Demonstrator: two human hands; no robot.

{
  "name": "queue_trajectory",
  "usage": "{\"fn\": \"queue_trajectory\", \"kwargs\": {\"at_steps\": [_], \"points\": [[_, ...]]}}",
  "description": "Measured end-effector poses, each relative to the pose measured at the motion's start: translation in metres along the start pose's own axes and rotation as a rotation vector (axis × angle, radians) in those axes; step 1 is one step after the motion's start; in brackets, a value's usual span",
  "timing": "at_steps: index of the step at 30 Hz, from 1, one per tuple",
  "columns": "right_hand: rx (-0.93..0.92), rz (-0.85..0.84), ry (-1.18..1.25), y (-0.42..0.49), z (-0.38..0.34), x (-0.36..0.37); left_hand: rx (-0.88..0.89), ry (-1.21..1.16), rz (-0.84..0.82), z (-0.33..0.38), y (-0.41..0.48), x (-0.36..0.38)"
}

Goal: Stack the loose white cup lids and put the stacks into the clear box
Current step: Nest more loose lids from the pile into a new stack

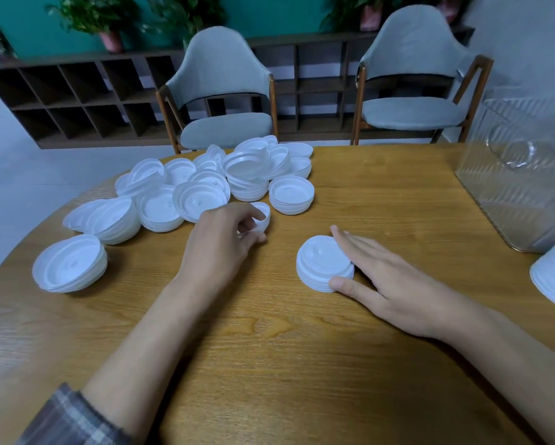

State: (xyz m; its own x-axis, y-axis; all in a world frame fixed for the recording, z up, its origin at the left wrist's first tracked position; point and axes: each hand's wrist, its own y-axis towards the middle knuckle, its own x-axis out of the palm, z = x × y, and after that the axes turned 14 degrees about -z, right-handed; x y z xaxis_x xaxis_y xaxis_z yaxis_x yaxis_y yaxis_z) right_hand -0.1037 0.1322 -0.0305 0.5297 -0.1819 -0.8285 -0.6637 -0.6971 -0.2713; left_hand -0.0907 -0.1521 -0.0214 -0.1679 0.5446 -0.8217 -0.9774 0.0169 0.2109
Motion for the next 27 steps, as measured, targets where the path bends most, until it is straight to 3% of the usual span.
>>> {"fn": "queue_trajectory", "kwargs": {"at_steps": [11, 18, 22, 27], "points": [[-0.007, 0.126, 0.021, 0.003, -0.005, 0.003, 0.096, -0.296, 0.209, 0.024, -0.005, -0.003], [-0.042, 0.264, 0.127, 0.008, -0.009, 0.006, -0.103, -0.814, -0.005, 0.033, -0.003, -0.001], [-0.059, 0.277, 0.153, 0.009, -0.008, 0.005, -0.114, -0.796, -0.17, 0.035, -0.006, 0.005], [-0.054, 0.274, 0.146, 0.01, -0.005, 0.007, 0.028, -0.34, -0.28, 0.031, -0.01, 0.018]]}}
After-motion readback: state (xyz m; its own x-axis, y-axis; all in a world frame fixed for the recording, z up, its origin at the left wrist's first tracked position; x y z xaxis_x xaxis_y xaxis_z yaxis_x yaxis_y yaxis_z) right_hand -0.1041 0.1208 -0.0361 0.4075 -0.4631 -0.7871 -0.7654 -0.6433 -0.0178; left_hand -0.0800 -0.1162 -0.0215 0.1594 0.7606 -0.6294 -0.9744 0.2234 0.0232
